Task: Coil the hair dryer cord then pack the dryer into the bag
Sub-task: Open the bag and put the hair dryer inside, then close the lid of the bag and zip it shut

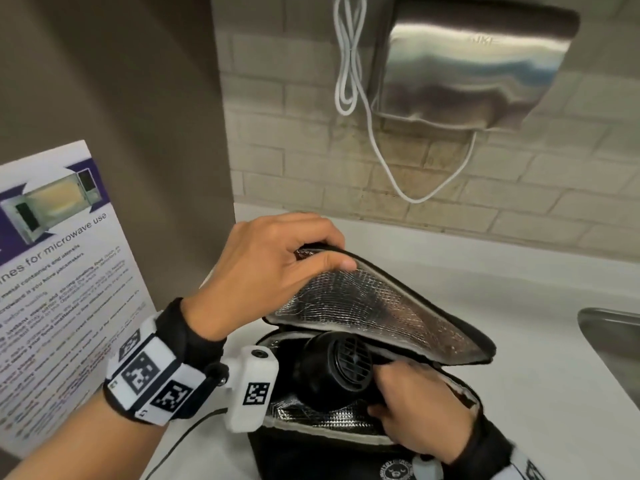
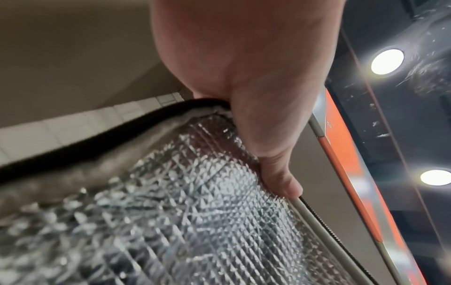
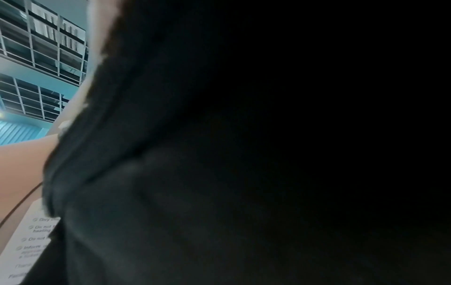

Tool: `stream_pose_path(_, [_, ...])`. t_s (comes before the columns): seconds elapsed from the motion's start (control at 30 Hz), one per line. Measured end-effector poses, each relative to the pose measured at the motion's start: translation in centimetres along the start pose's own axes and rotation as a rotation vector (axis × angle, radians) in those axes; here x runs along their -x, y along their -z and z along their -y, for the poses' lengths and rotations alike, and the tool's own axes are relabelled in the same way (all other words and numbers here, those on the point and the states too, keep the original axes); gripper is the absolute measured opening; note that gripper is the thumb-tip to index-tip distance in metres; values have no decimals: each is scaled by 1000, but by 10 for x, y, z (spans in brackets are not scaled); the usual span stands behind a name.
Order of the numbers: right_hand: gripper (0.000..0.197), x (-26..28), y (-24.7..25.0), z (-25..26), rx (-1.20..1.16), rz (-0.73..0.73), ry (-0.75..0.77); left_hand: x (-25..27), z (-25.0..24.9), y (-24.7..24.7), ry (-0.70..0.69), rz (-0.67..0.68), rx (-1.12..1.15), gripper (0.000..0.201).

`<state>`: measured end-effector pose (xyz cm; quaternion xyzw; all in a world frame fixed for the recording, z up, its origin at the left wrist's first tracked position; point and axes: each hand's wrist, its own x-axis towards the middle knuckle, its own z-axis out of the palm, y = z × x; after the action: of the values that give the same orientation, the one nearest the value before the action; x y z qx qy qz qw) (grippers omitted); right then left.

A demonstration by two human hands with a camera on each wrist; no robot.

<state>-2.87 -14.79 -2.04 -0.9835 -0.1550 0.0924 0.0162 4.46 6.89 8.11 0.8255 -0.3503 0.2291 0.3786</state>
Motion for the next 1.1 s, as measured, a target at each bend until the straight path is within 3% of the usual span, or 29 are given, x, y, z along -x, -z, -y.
stream_pose_path(0.1, [28,-6,-5,-6,-17,7,-24,2,-5,-9,-19,4,21,23])
stream_pose_path(0.23, [39,-10,-22,-19,-189,-128,-119,15,-5,-19,-86,78,28,21])
stream_pose_path(0.3, [45,-6,-39,-29,-188,-250,-223,28,-3,-23,-142,121,40,22])
stream_pose_path(0.37, [47,-1,-49,-32,-344,-393,-274,44,3,-27,-174,183,31,23])
stream_pose_path(0.43, [37,-10,-47,-26,-310,-260,-226,63,12,-35,-205,274,-41,22])
stream_pose_path(0.47, [37,-15,-54,-29,-249,-172,-86,72,17,-39,-213,311,-75,22])
stream_pose_path(0.5, [35,-21,-67,-33,-253,-159,-53,80,21,-44,-208,330,-88,21])
stream_pose_path(0.53, [34,-20,-71,-36,-423,-279,-111,86,25,-48,-196,330,-81,21])
stream_pose_path(0.57, [41,-20,-57,-27,-540,-427,-246,91,28,-52,-184,319,-66,21])
stream_pose_path(0.6, [55,-21,-55,-25,-519,-332,-290,94,29,-54,-176,306,-54,21])
stream_pose_path(0.63, [70,-22,-65,-31,-389,-367,-294,95,30,-57,-174,296,-53,21])
stream_pose_path(0.7, [86,-22,-76,-36,-220,-395,-176,97,31,-62,-181,285,-70,21])
stream_pose_path(0.83, [81,-15,-68,-41,-160,-465,24,98,33,-67,-189,248,-85,21])
stream_pose_path(0.97, [82,-14,-72,-41,-244,-524,-51,100,37,-63,-183,237,-76,20])
stream_pose_path(1.1, [74,-11,-78,-40,-233,-545,-16,103,36,-65,-179,265,-85,19])
